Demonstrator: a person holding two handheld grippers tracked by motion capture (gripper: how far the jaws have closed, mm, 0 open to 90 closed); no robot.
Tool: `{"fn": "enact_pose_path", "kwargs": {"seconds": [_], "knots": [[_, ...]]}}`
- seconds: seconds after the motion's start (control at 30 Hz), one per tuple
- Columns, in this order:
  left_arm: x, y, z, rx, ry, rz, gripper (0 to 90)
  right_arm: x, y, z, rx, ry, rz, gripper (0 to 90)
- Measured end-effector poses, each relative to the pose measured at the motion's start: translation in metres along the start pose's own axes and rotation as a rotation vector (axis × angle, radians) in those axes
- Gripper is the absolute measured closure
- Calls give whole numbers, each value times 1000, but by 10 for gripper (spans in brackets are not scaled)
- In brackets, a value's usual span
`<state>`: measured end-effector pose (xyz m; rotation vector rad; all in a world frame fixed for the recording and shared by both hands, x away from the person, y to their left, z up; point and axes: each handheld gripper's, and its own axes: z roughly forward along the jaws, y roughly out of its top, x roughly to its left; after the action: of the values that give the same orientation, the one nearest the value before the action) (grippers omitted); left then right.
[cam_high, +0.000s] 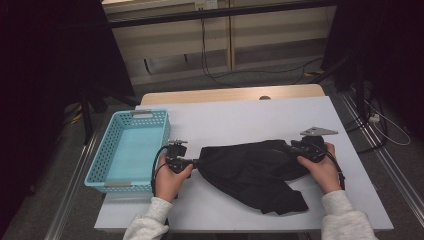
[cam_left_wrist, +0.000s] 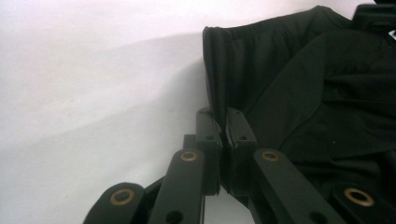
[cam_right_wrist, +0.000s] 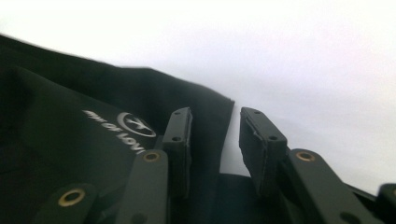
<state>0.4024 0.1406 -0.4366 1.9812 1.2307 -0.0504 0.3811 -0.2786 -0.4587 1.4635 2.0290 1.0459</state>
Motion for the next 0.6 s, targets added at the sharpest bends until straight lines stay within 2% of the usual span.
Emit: {"fn": "enact_pose_path", "kwargs": {"seconds": [0.07,0.13,0.2,0.23,0.3,0.37,0.4,0.47,0.53,0.57,0.6], "knots": [[1,0,1,0,0,-1,862,-3,0,8,30,-2,24,661],[2,0,2,-1,4,-6,862,-3,2,11,30,7,36,685],[3,0,3,-6,16,-8,861,0,3,12,36,22,25,797],[4,1,3,-11,14,-9,861,1,3,13,37,31,19,825],[6,2,4,-28,24,-17,862,2,4,13,35,23,31,847],[7,2,4,-43,13,-30,860,1,4,11,14,-5,31,857],[7,3,5,-58,16,-19,849,0,4,10,-4,-6,50,858],[6,3,6,-70,24,12,737,-1,5,5,-60,-11,69,858],[7,3,7,-70,9,11,608,-1,5,3,-70,-24,51,857],[6,2,9,-64,20,25,559,-1,4,4,-61,-24,52,857],[6,1,10,-54,25,25,546,-1,4,4,-49,-40,46,857]]}}
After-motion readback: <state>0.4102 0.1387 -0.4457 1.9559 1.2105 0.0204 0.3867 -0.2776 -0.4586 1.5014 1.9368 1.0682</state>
